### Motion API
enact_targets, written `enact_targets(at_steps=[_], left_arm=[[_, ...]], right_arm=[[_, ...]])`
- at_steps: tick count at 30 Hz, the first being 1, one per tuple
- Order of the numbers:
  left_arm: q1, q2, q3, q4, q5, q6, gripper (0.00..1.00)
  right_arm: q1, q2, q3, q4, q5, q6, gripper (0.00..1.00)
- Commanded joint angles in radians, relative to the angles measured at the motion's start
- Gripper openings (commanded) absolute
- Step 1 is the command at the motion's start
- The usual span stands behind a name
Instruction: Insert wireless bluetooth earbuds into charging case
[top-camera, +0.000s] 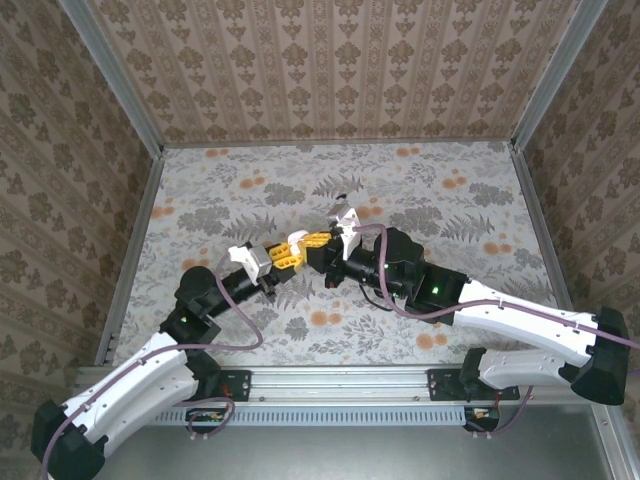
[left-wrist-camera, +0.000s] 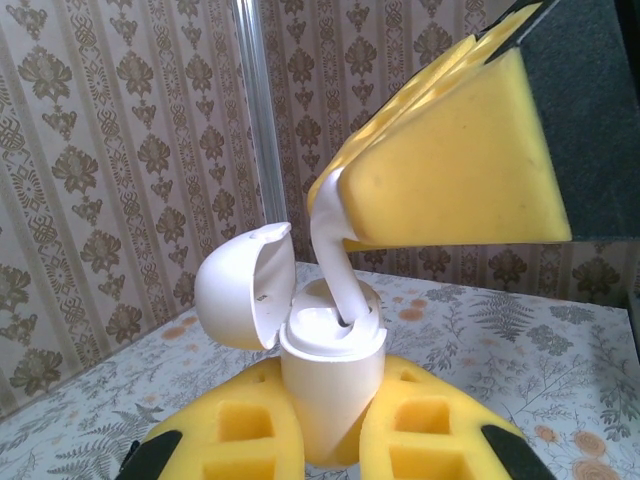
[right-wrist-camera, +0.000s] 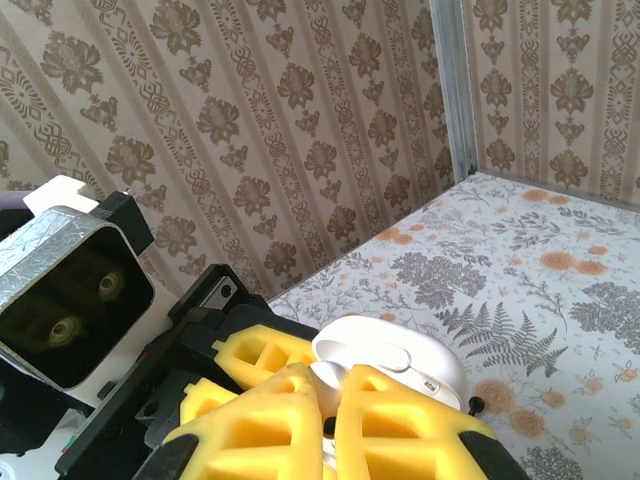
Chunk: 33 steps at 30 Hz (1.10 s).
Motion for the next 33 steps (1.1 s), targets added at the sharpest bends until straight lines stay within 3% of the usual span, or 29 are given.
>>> enact_targets(at_steps=[1,9,26,30,33], left_arm=[[-0.004,-0.021,0.006,0.054,-0.012,0.011,0.0],[-0.006,-0.019,0.01,0.053,-0.034,0.003,0.0],[-0.007,0.043,0.068,0.052,-0.086,-0.083,0.0],[-0.009,0.045,0.067,0.052,-0.092,-0.088,0.0],[-0.009,0.044,0.064,0.052,-0.094,-0.09,0.0]], right_arm=[[0.006,-0.009,-0.021,-0.063,0.027,-0.024,0.08],[0.028,0.005,-0.047,-0.045,0.036,-0.007,0.09],[0.078,0.045,-0.069,0.01,0.189,0.02,0.11],[0.078,0.058,-0.065,0.01,0.195,0.04,0.15],[0.078,0.056,-0.051,-0.004,0.199,0.058,0.24]])
